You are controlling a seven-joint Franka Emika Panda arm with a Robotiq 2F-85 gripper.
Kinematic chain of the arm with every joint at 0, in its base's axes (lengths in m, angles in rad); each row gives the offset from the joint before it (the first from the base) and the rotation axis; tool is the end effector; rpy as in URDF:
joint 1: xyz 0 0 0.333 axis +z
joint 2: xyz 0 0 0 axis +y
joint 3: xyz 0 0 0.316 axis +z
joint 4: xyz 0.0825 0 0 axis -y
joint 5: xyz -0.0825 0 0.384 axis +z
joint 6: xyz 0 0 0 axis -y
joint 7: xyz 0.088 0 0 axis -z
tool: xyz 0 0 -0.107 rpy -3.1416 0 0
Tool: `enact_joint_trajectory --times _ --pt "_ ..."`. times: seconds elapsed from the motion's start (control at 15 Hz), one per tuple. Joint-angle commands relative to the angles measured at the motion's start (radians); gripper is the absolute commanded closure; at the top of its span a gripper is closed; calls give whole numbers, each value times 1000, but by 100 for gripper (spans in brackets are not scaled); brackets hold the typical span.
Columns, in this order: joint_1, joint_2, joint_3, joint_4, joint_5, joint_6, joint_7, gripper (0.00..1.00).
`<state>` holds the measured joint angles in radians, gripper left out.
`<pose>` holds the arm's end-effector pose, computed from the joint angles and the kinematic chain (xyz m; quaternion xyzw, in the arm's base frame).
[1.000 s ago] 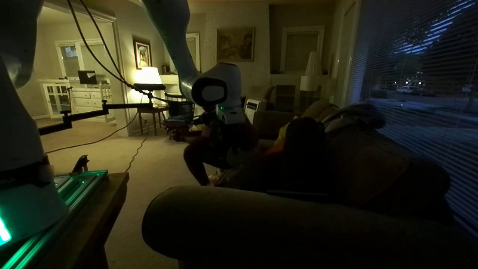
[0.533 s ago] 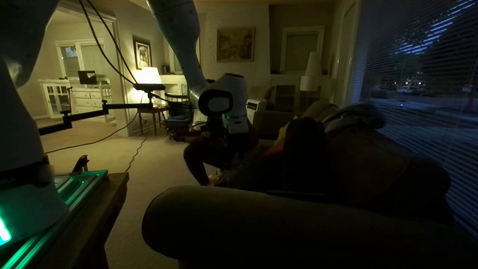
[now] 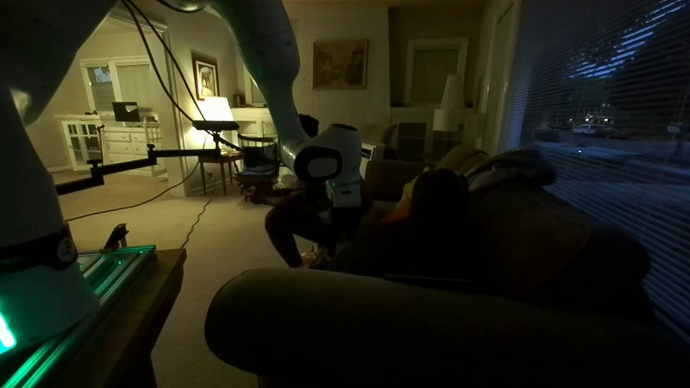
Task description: Put the remote on the sofa arm
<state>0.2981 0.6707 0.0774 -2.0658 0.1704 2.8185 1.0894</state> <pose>0.5463 0.2074 0.1099 -0.9001 0.4304 0.0063 0.0669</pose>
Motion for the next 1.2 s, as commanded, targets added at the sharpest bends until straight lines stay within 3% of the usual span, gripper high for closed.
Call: enact_joint_trajectory --times 0.0,0.4,1.13 --pt "49 60 -42 59 19 -10 41 0" --pt "98 95 -97 86 2 -19 74 0" --pt "122 135 -116 120 -11 -16 68 0"
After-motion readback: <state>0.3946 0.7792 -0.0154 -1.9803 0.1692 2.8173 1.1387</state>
